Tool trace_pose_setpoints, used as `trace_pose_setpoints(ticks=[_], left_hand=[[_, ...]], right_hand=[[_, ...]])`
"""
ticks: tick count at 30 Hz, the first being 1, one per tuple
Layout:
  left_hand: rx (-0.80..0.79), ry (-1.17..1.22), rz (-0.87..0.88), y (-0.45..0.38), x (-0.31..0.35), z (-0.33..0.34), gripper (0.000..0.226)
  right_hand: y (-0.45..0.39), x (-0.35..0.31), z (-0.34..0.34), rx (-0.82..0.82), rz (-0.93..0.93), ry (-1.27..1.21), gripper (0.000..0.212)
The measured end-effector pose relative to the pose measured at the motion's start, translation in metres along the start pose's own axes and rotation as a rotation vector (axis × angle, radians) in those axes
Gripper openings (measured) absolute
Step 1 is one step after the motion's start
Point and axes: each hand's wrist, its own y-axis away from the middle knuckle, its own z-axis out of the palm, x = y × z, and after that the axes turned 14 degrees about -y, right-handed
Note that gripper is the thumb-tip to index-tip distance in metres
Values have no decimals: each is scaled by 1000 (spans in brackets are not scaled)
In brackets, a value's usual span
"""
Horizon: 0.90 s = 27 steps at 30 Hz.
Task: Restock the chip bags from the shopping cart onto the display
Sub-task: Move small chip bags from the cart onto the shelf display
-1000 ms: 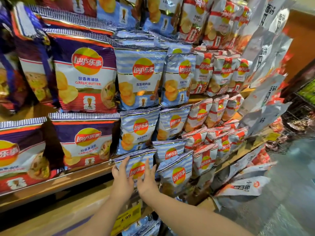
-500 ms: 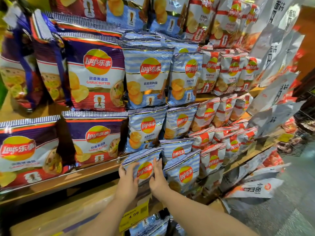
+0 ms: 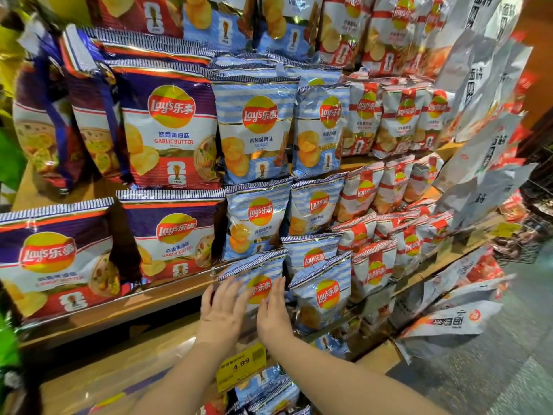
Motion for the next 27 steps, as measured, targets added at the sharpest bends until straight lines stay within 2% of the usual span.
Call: trace_pose_setpoints(ticks=[2, 4, 6, 9, 12, 15, 17, 19, 21, 24, 27], left_hand=[[-110, -83, 144, -1, -3, 3, 130], [-213, -143, 129, -8, -11, 6, 135], [-281, -166, 59, -20, -17, 6, 122], [-334, -269, 65, -37, -26, 1, 98], [-524, -421, 86, -49, -27, -6, 85], [-506, -417, 73, -50, -29, -2, 83], [-340, -295, 48, -46, -29, 1, 76], [-419, -130, 27, -41, -25, -9, 75], [-410, -93, 19, -38, -18, -15, 77], [-250, -40, -27, -39, 2, -35, 70], [-173, 62, -136, -43, 24, -65, 71]], right_hand=[[-4, 7, -1, -43, -47, 92, 57], [-11, 12, -5, -111, -45, 274, 62], [-18, 13, -11, -140, -64, 419, 67], [-25, 11, -13, -203, -96, 501, 75], [-31, 11, -14, -270, -99, 603, 76], [-30, 9, -19, -298, -84, 589, 73], [-25, 6, -22, -302, -70, 527, 70], [-19, 4, -26, -294, -52, 471, 66], [-10, -1, -30, -272, -44, 418, 62], [11, -14, -35, -176, -93, 221, 57], [39, -29, -44, -107, -125, 35, 55]])
